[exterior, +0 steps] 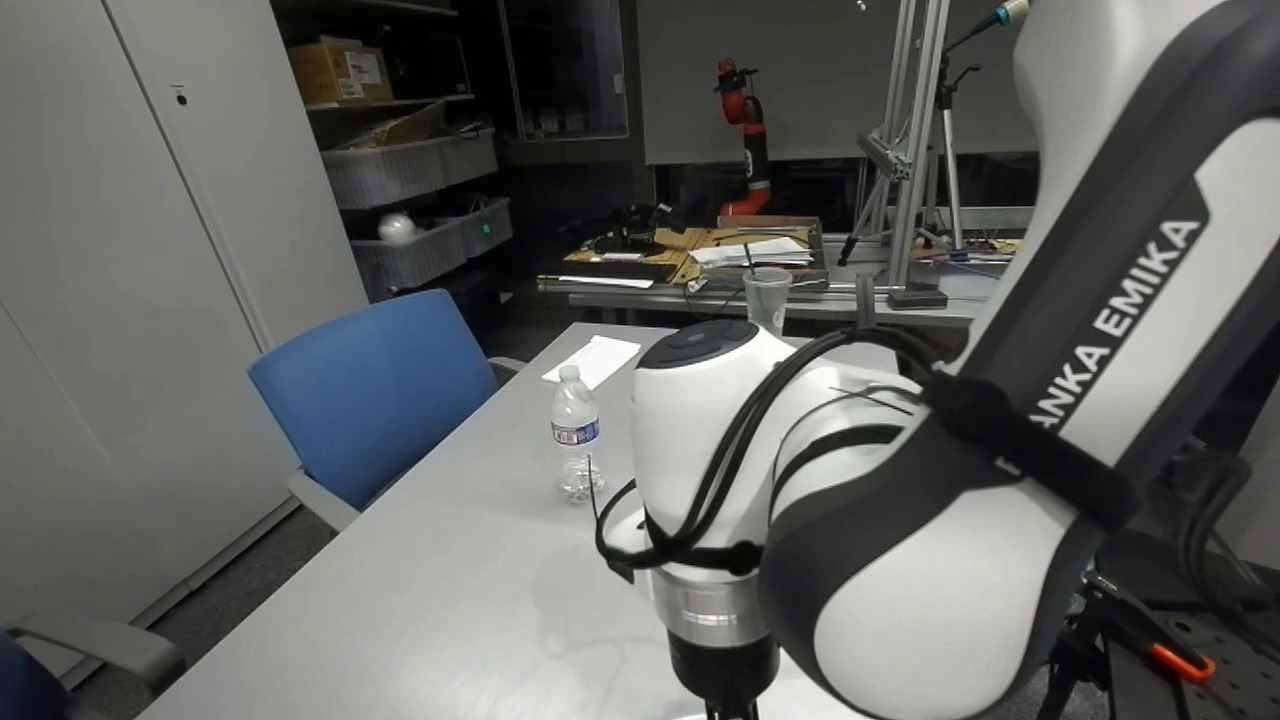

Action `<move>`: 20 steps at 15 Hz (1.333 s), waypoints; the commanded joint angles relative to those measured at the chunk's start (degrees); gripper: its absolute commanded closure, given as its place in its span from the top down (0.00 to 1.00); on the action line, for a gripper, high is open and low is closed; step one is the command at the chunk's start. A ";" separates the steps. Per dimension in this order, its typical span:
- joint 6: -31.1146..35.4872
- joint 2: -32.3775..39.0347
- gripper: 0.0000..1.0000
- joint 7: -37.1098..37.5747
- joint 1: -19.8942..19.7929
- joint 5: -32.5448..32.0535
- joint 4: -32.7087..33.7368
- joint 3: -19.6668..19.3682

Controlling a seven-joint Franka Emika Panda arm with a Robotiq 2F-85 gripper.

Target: Pick up the orange and yellow balls from the bowl and put them in the plate.

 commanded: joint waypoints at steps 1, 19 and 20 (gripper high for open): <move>0.61 0.68 0.90 -1.72 -0.30 1.00 0.87 0.46; -9.95 -17.77 1.00 -2.79 -0.39 3.52 -7.06 -0.53; -10.48 -19.84 1.00 -3.33 -0.26 4.60 -8.10 -0.73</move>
